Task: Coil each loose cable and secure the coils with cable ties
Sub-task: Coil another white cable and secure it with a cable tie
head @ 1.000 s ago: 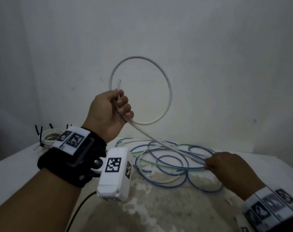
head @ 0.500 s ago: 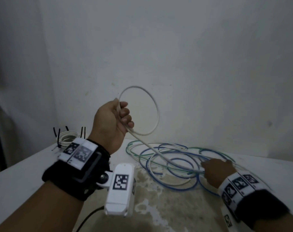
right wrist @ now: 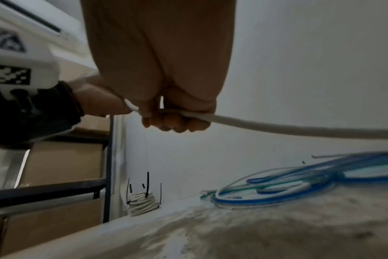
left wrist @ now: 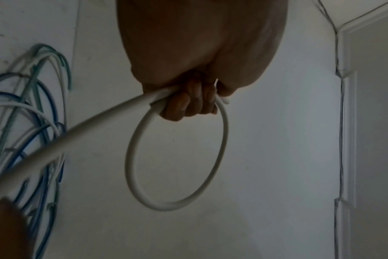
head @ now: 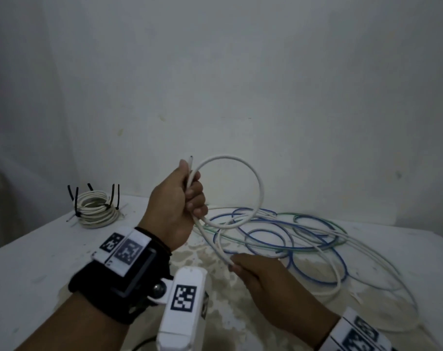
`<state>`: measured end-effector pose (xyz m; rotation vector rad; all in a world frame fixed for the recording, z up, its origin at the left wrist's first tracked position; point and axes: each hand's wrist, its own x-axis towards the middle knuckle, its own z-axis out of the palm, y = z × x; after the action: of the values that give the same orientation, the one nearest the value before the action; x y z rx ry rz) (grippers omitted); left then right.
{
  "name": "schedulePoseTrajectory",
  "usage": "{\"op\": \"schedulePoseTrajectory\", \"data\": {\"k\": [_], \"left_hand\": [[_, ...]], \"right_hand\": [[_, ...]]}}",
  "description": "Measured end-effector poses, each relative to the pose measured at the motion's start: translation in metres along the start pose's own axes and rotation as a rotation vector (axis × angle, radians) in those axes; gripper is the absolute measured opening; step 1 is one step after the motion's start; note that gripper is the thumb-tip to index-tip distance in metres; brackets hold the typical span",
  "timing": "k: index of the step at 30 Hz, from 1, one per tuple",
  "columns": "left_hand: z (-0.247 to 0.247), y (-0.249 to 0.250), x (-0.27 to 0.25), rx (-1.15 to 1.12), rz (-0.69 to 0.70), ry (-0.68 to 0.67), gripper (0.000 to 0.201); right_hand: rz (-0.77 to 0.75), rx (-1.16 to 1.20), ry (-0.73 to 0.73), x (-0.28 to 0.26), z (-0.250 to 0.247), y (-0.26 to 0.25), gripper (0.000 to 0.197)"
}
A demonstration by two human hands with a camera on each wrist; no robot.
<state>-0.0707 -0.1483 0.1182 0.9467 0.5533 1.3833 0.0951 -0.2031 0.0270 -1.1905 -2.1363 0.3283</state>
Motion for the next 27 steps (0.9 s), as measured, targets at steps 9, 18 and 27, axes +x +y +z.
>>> {"op": "schedulePoseTrajectory", "data": {"k": [9, 18, 27], "left_hand": [[-0.008, -0.004, 0.003, -0.056, -0.143, -0.041, 0.034], [-0.018, -0.024, 0.001, -0.244, -0.331, -0.161, 0.025], [-0.031, -0.036, 0.003, -0.359, -0.413, -0.374, 0.014]], "right_hand": [[0.149, -0.125, -0.365, -0.009, -0.034, 0.027, 0.027], [0.201, -0.297, -0.282, -0.002, -0.038, 0.063, 0.027], [0.2, -0.37, -0.199, 0.004, -0.031, 0.086, 0.028]]}}
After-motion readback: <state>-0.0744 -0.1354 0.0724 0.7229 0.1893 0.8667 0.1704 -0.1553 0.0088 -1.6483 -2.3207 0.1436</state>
